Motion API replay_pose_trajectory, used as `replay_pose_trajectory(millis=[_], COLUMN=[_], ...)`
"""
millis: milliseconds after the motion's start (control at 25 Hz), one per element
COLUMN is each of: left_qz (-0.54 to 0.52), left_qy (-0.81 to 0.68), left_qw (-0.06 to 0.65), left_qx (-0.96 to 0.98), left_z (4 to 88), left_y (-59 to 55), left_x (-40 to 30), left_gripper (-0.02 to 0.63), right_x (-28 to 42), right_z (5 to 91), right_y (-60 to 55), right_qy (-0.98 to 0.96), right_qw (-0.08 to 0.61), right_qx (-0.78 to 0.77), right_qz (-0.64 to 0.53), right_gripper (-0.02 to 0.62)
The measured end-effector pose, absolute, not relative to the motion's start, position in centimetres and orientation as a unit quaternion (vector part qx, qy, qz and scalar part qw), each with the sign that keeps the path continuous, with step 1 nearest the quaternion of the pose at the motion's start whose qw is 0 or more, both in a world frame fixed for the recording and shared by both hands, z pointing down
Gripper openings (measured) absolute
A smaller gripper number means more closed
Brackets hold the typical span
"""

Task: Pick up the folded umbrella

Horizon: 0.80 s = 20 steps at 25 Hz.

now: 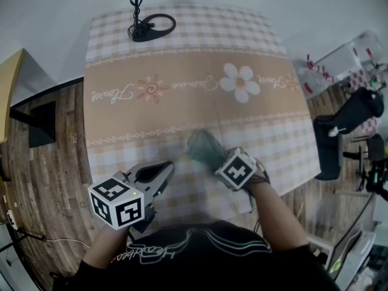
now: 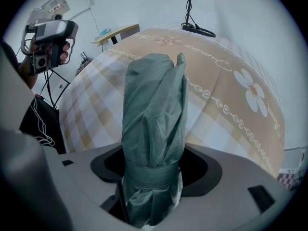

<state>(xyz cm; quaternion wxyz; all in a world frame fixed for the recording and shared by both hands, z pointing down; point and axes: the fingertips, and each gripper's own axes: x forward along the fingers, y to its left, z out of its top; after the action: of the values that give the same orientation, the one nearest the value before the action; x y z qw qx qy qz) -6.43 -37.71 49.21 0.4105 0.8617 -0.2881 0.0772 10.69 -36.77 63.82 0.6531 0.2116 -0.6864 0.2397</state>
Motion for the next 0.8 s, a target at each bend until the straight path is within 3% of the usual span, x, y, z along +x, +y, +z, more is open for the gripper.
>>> replay_pose_trajectory(millis=[800], left_qz=[0.082], left_qy=[-0.298], left_qw=[0.402], left_qx=[0.862], left_z=[48.3], left_y=[-35.2], left_x=[-6.1], left_gripper=[-0.002], right_x=[10.5], right_z=[63.4], right_y=[-37.1], right_qy=[-0.713], right_qw=[0.614], right_qx=[0.205], right_qz=[0.27], right_gripper=[0.273])
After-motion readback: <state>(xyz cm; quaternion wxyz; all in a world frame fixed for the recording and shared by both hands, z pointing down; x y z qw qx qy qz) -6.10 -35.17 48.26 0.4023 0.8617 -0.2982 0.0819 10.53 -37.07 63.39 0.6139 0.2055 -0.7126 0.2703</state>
